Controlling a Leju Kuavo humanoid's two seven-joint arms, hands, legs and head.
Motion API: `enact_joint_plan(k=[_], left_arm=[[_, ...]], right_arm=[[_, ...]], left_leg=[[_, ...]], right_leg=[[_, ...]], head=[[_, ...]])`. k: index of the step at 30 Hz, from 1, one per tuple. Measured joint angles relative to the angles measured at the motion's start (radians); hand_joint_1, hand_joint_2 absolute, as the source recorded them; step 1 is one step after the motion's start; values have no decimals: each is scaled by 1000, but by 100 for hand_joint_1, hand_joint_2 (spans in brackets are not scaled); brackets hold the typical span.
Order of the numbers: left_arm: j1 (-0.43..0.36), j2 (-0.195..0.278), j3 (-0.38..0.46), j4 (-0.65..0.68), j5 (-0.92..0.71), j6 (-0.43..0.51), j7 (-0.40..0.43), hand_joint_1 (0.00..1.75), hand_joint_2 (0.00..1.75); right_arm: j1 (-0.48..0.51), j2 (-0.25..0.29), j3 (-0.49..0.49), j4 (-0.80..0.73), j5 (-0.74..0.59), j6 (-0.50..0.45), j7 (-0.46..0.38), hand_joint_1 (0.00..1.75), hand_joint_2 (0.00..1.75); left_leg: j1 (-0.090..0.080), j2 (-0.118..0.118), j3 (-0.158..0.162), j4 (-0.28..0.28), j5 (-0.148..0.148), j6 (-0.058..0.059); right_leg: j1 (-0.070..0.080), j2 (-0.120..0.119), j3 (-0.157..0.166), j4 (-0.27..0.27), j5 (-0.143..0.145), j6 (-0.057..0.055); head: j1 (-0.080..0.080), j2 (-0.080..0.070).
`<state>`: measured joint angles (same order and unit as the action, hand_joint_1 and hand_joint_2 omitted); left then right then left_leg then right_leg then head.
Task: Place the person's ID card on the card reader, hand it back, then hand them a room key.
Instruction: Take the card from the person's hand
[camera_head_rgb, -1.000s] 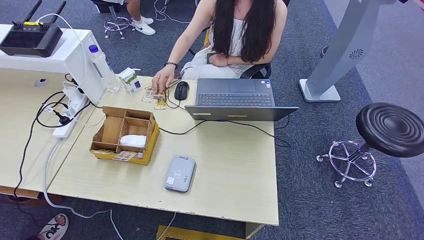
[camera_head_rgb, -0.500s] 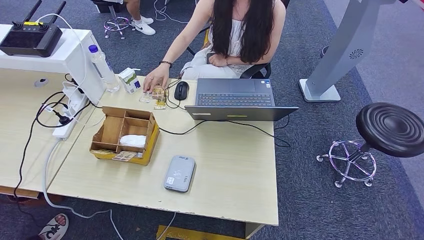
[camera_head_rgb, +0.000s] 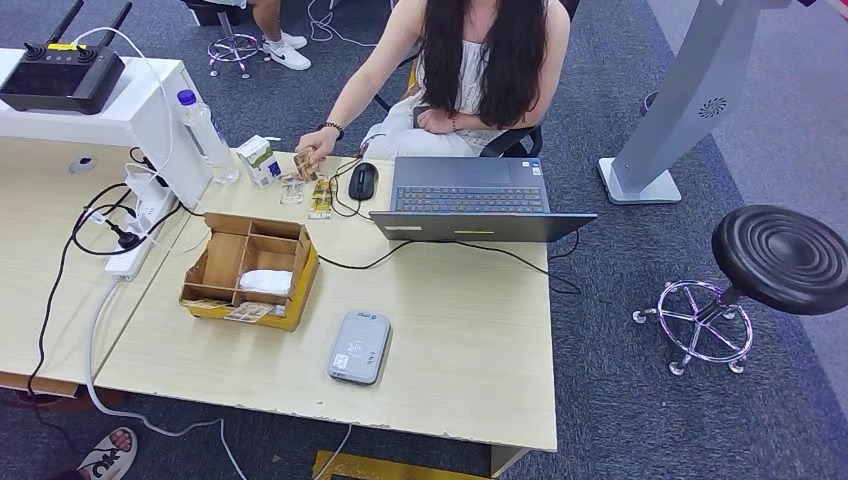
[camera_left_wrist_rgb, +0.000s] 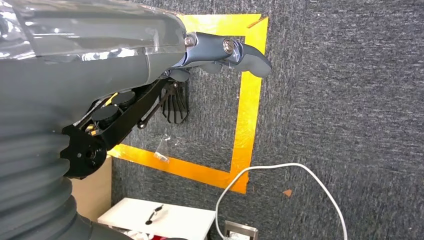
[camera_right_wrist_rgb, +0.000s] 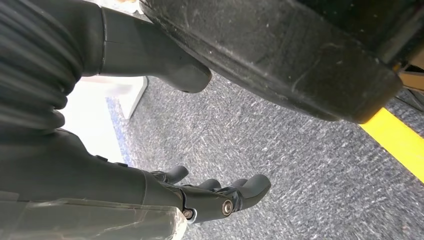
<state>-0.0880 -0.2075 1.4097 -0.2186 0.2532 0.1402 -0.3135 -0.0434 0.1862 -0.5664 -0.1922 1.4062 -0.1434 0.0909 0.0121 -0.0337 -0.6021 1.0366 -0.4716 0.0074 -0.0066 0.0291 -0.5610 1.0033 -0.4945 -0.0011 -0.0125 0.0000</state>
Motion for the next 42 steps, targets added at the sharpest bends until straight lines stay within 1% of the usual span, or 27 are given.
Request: enact_joint_plan(k=[7, 12, 17, 19, 21, 23, 24, 25, 27, 28, 30, 32, 34, 36, 39, 42], left_arm=[[0, 0, 0, 0, 0, 18, -3, 0, 175], [0, 0, 0, 0, 18, 14, -70, 0, 175], [0, 0, 0, 0, 21, 11, -82, 0, 175], [1, 1, 0, 0, 26, -2, -109, 0, 175], [2, 2, 1, 0, 36, -56, -198, 0, 175], [6, 5, 1, -11, 31, -158, -307, 0, 175], [9, 6, 3, -31, 17, -218, -344, 0, 175], [11, 5, 8, -63, -4, -283, -366, 0, 175], [14, -1, 25, -158, -55, -417, -383, 0, 175], [14, 2, 38, -207, -74, -488, -385, 0, 175], [15, 32, 61, -286, -77, -605, -367, 0, 175], [16, 70, 76, -364, -39, -673, -314, 0, 175], [18, 83, 82, -464, 1, -715, -268, 0, 175], [19, 81, 82, -557, 19, -743, -249, 0, 175], [22, 57, 69, -698, 42, -767, -227, 0, 175], [27, 41, 39, -838, 83, -769, -195, 0, 175]], right_arm=[[3, 0, 3, 0, 13, 4, 18, 0, 175], [4, 0, 5, 0, 14, 10, 19, 0, 175], [4, 0, 5, 0, 13, 10, 19, 0, 175], [4, 0, 5, 0, 9, 10, 20, 0, 175], [5, 1, 4, 0, -2, 6, 22, 0, 175], [6, 4, 0, 0, -18, -1, 25, 0, 175], [6, 6, -3, 0, -26, -5, 25, 0, 175], [7, 8, -8, 0, -34, -9, 24, 0, 175], [9, 13, -18, 0, -46, -20, 17, 0, 175], [11, 15, -23, 0, -49, -28, 12, 0, 175], [12, 18, -28, 0, -49, -40, 3, 0, 175], [14, 19, -29, 0, -45, -44, 0, 0, 175], [14, 21, -30, 0, -39, -43, 1, 0, 175], [13, 23, -31, 0, -34, -42, 3, 0, 175], [12, 25, -31, 0, -27, -40, 3, 0, 175], [12, 25, -31, 0, -21, -39, 3, 0, 175]], left_leg=[[0, 0, 0, 0, 0, 0], [0, 0, 0, 0, 0, 0], [0, 0, 0, 0, 0, 0], [0, 0, 0, 0, 0, 0], [0, 0, 0, 0, 0, 0], [0, 0, 0, 0, 0, 0], [1, 0, 0, 0, 0, 0], [1, 0, 0, 0, 0, 0], [2, 0, 0, 0, 0, -1], [2, 0, 0, 0, 0, -1], [4, 1, 0, -1, 0, -3], [6, 1, 0, 0, -1, -5], [7, 1, 0, 0, -1, -6], [7, 0, 0, 0, 0, -6], [8, 0, 0, 0, -1, -6], [8, 0, 0, 0, -1, -6]], right_leg=[[0, 0, 0, 0, 0, 0], [0, 0, 0, 0, 0, 0], [0, 0, 0, 0, 0, 0], [0, 0, 0, 0, 0, 0], [0, 0, 0, 0, 0, 0], [0, 0, 0, 0, 0, 0], [0, 0, 0, 0, 0, 0], [1, 0, 0, 0, 0, 0], [1, 0, 0, 0, 0, 0], [2, 0, 0, 0, 0, -1], [3, 1, 0, 0, 0, -3], [5, 1, 0, 0, 0, -6], [6, 0, -1, 0, 0, -7], [6, 0, -1, 0, -1, -7], [7, 0, -1, 0, -1, -7], [7, 0, -1, 0, -1, -7]], head=[[0, 0], [0, 0], [0, 0], [0, 0], [0, 0], [0, 0], [0, 0], [0, 0], [0, 0], [0, 0], [1, 0], [1, 0], [1, 0], [1, 0], [2, 0], [2, 0]])
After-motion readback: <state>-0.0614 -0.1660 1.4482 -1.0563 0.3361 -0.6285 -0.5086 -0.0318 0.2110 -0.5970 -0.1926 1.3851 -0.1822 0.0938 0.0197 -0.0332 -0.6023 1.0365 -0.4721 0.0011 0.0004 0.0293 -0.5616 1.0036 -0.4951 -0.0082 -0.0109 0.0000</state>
